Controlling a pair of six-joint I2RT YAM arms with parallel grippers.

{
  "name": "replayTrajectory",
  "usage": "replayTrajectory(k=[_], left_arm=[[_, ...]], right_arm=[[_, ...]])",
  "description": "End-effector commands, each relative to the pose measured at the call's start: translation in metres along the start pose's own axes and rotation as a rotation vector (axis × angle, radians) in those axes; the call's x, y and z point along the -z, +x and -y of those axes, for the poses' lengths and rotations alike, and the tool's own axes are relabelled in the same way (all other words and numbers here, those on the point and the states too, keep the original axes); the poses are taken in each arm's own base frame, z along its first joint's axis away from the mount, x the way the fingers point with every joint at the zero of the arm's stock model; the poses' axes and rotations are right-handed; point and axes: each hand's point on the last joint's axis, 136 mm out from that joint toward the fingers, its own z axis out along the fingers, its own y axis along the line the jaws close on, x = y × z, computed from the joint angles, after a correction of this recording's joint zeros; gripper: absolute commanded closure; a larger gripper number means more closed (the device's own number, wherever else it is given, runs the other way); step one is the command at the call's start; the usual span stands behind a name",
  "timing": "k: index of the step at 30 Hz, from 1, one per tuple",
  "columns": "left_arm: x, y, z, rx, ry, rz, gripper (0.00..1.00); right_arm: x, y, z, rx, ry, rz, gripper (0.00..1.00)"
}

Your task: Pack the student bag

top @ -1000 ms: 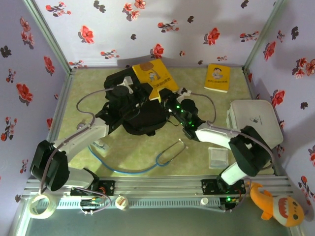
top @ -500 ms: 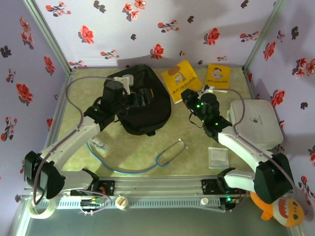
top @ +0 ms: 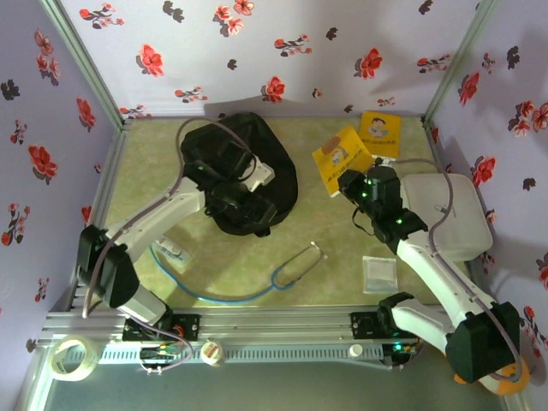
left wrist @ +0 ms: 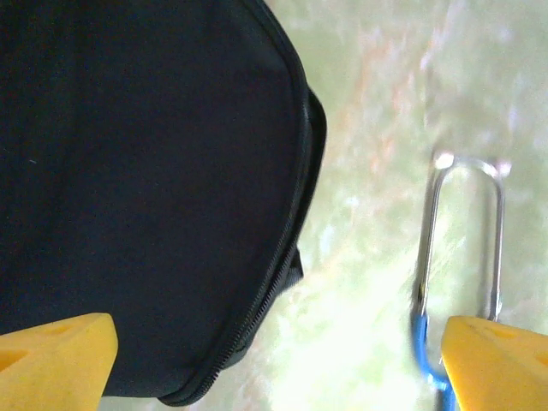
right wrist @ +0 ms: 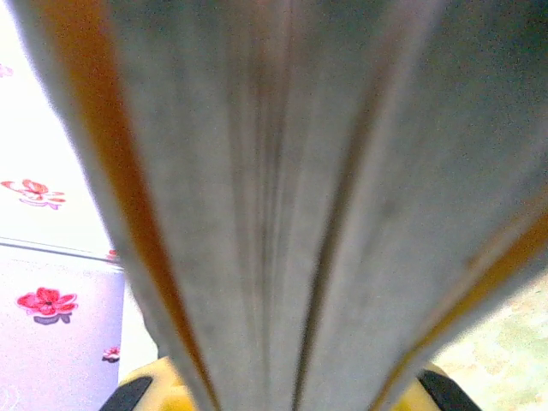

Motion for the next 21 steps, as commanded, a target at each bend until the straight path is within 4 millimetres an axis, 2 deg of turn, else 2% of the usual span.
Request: replayTrajectory(k=[1, 5, 9, 11, 21], left_arm=[[-0.007, 0.020, 0.005, -0.099, 0.030, -0.161, 0.05], [-0.028, 0.012, 0.006, -0.148, 0.019, -0.216, 0.13], [-0.050, 0.005, 0.009, -0.157, 0.034, -0.289, 0.34], [-0.060, 0.001, 0.011, -0.160, 0.035, -0.318, 0.41], [-0.092, -0.012, -0.004, -0.162, -0.042, -0.363, 0.57]], right_arm=[[0.011, -0.024, -0.019, 0.031, -0.050, 0.075, 0.90], [0.010, -0.027, -0.014, 0.023, -0.037, 0.068, 0.91], [0.009, -0.030, -0.012, 0.023, -0.045, 0.075, 0.90], [0.010, -0.032, -0.013, 0.023, -0.053, 0.077, 0.89], [0.011, -0.034, -0.002, -0.012, -0.057, 0.078, 0.88]])
